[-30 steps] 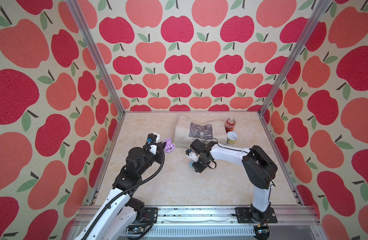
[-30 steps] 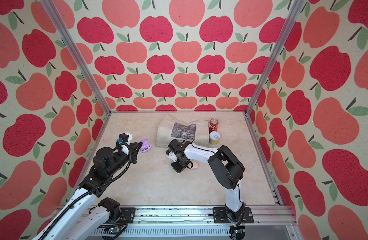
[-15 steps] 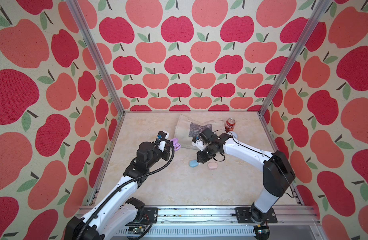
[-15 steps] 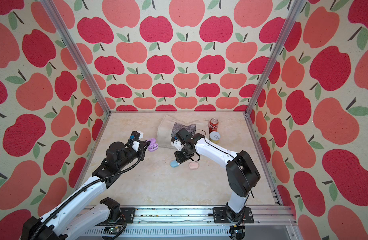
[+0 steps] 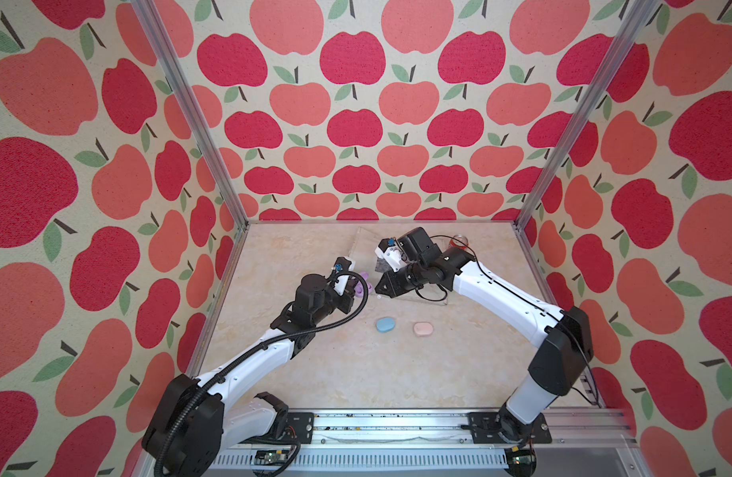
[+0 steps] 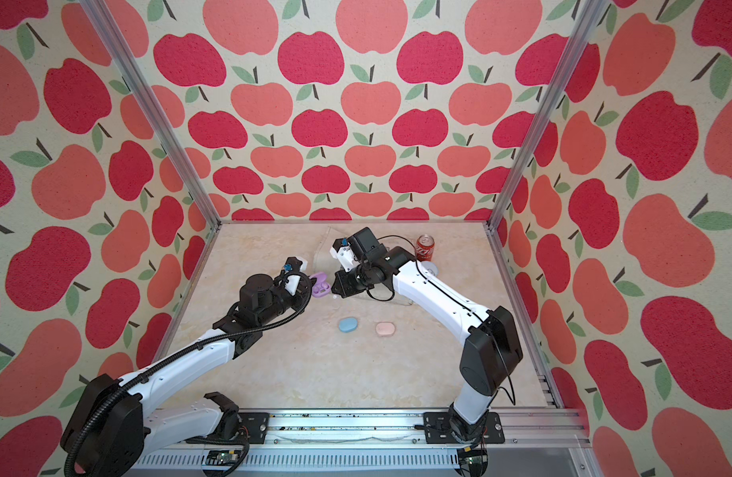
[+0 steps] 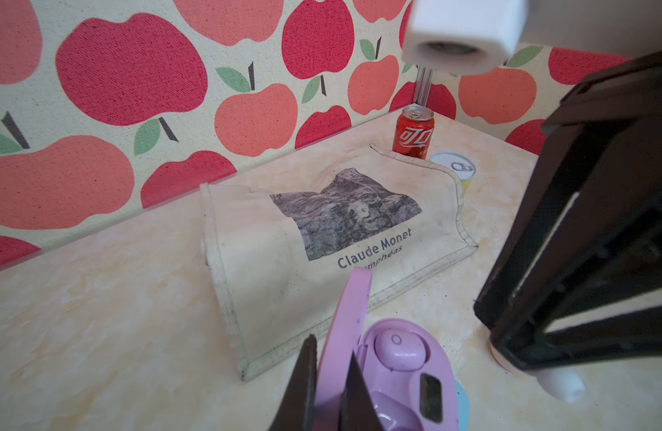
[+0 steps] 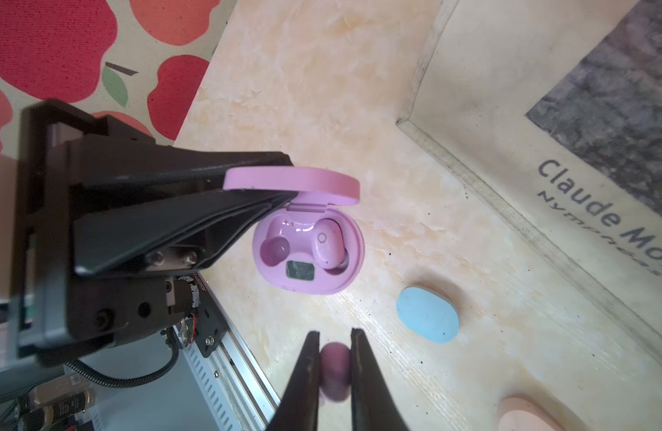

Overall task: Insert wireless bluetooth earbuds into charging case
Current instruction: Insert the wireless bluetooth earbud into the charging case.

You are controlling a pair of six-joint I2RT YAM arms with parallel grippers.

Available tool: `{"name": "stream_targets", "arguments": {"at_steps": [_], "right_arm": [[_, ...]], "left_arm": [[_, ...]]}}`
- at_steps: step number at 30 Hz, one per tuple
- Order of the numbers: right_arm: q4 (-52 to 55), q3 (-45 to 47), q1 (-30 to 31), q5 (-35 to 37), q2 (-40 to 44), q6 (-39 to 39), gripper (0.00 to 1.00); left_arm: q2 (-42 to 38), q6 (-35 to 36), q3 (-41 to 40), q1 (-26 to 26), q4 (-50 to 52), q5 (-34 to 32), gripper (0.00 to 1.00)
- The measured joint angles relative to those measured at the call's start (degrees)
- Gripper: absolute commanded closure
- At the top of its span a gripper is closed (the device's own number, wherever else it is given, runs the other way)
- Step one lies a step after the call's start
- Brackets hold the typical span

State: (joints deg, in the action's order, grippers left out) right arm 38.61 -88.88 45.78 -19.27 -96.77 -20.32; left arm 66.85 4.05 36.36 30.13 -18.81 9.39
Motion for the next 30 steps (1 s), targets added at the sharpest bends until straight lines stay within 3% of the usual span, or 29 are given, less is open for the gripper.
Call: {"name": "stream_targets", "arguments": {"at_steps": [30], "right_arm": [[-6.5,-3.8,1.9,1.2,-4.1,-4.2,0.85]], "left_arm": [[0.0,0.2,1.2,1.5,-0.3,-1.1,1.0]]}}
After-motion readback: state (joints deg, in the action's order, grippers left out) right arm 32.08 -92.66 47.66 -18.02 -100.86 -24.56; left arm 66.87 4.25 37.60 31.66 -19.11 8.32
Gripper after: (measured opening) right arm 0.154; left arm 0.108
